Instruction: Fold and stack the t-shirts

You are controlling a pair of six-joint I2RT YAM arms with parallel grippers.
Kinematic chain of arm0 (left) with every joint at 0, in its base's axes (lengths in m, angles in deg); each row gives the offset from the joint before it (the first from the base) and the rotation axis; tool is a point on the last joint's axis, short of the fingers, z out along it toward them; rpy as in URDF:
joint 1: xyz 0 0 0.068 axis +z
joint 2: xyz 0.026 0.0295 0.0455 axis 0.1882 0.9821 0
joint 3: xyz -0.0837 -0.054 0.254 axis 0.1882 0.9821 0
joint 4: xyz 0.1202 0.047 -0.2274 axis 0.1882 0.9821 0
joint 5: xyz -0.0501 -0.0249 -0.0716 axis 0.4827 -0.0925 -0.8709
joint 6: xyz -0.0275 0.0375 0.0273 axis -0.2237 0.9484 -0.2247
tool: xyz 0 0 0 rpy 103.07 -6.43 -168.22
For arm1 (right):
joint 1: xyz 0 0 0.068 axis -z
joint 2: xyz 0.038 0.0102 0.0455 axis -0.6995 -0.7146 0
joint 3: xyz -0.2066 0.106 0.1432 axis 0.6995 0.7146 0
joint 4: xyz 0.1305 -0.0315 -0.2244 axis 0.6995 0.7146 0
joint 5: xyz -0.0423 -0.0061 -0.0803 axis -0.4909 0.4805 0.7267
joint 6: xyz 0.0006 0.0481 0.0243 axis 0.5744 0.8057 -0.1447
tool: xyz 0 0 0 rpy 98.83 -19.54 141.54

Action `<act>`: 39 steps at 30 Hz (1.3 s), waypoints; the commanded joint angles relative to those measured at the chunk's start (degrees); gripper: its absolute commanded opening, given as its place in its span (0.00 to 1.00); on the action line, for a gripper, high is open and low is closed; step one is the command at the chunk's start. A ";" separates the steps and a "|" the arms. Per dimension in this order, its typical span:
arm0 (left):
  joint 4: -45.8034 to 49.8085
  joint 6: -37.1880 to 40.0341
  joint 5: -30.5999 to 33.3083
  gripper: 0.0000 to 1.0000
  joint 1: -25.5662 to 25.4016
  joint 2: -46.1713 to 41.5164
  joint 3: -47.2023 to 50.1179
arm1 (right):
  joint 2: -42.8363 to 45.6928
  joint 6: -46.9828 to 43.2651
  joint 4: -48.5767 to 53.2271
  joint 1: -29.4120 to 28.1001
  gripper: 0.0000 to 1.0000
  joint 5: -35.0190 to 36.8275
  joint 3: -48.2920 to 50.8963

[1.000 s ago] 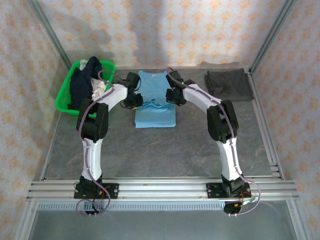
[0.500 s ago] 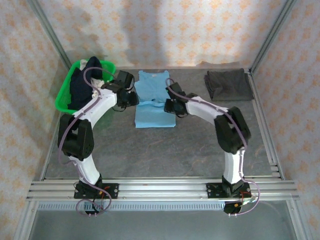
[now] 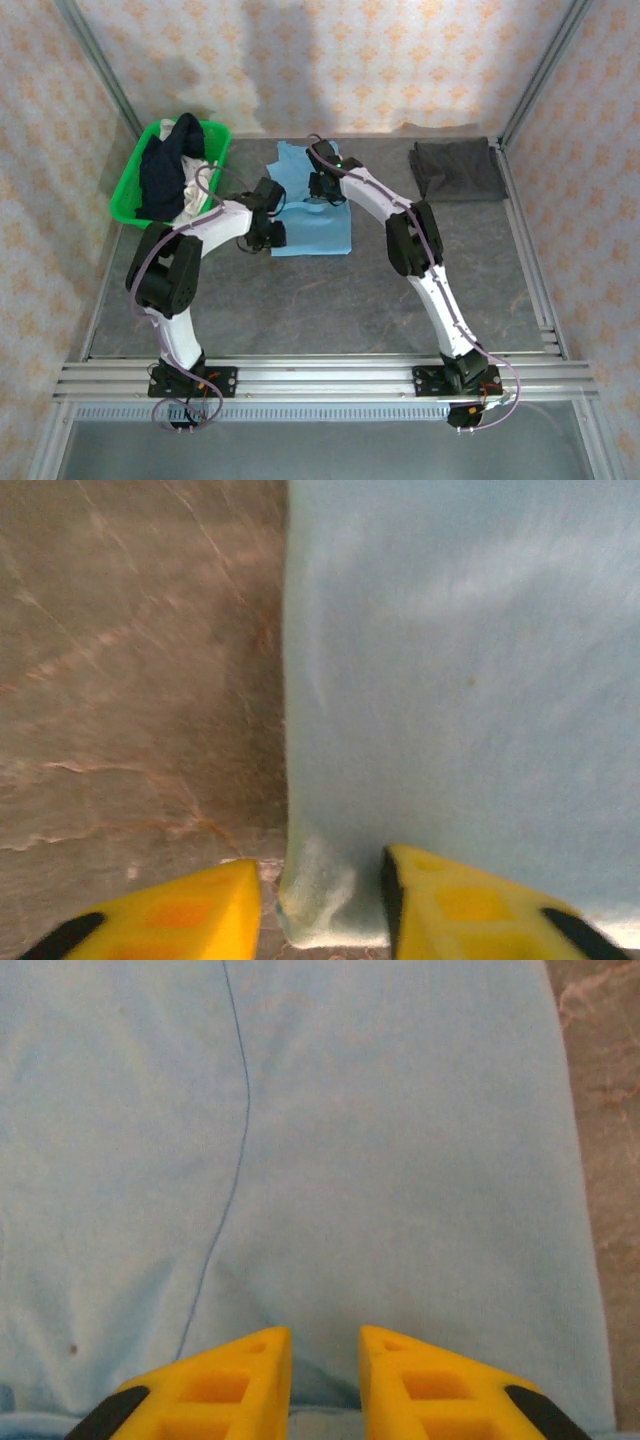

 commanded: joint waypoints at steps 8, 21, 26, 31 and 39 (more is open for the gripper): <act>-1.49 -0.90 3.30 0.18 0.08 3.51 3.66 | 27.46 -1.91 -12.87 -3.54 0.42 -1.32 34.52; -1.48 -0.46 3.89 0.19 0.41 0.84 5.76 | 32.63 2.33 -12.11 -6.22 0.30 5.15 57.94; -1.28 0.14 3.57 0.19 1.09 0.20 6.79 | 33.08 3.77 -10.29 -5.92 0.27 6.64 61.75; -0.91 0.01 3.54 0.21 1.13 -3.74 8.70 | 38.67 4.63 -8.97 -5.50 0.27 9.47 64.98; -1.93 -1.18 1.20 0.38 0.79 -8.05 9.88 | 45.36 7.02 -14.80 -7.45 0.37 4.13 67.06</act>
